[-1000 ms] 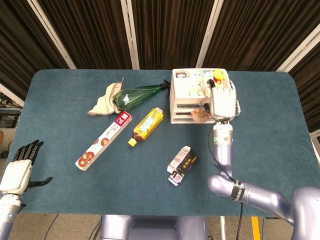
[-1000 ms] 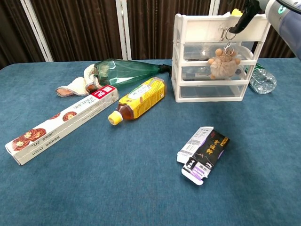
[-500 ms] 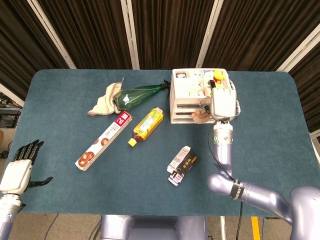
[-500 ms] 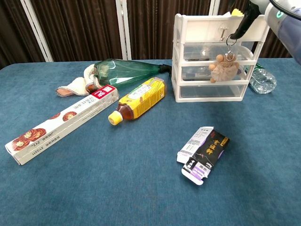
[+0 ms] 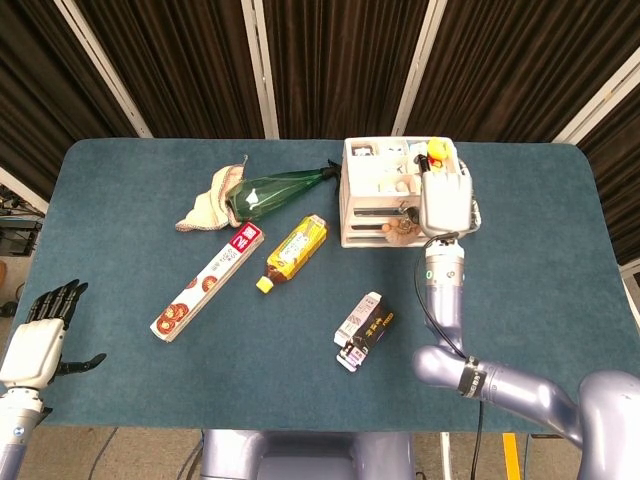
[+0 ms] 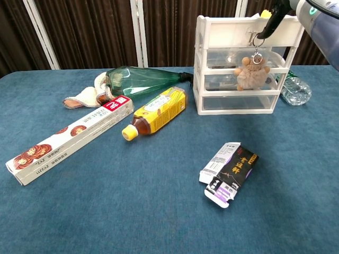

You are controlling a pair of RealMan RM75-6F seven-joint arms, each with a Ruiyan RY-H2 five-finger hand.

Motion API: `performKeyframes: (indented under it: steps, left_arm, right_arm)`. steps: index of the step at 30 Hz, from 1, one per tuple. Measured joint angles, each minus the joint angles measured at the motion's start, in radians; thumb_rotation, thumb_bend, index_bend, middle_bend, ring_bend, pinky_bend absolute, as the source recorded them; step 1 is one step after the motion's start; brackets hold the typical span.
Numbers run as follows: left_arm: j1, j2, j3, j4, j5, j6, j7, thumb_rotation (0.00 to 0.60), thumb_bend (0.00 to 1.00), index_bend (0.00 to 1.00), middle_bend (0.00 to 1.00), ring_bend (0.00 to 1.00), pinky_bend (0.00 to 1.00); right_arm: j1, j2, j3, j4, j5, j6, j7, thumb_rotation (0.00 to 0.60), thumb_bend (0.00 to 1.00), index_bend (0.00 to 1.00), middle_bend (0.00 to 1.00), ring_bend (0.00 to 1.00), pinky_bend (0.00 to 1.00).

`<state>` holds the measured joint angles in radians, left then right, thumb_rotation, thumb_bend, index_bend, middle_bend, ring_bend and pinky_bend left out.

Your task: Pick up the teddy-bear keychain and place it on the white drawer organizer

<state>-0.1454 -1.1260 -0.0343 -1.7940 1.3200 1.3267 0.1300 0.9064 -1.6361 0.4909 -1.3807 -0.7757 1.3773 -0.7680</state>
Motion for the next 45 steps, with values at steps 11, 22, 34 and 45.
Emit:
performKeyframes:
  steps: [11,22,34,45]
  left_arm:
    - [0.000,0.001,0.001,0.000,0.002,0.001,-0.004,0.600,0.10,0.02,0.00,0.00,0.00]
    - [0.000,0.003,0.000,0.000,-0.001,0.000,-0.007,0.600,0.11,0.02,0.00,0.00,0.00]
    - [0.007,0.006,0.005,0.001,0.020,0.015,-0.017,0.600,0.11,0.02,0.00,0.00,0.00]
    - [0.018,-0.003,0.019,0.003,0.073,0.047,-0.003,0.600,0.12,0.04,0.00,0.00,0.00]
  right_arm:
    - [0.011,0.001,0.003,-0.015,0.001,0.003,-0.019,0.600,0.00,0.31,1.00,1.00,0.86]
    - [0.009,0.000,-0.001,-0.011,0.001,0.007,-0.018,0.600,0.02,0.32,1.00,1.00,0.86]
    - [-0.107,0.110,-0.061,-0.157,-0.129,0.085,0.077,0.600,0.19,0.78,0.94,0.94,0.78]
    - [-0.322,0.271,-0.221,-0.293,-0.356,0.177,0.313,0.600,0.18,0.59,0.67,0.61,0.47]
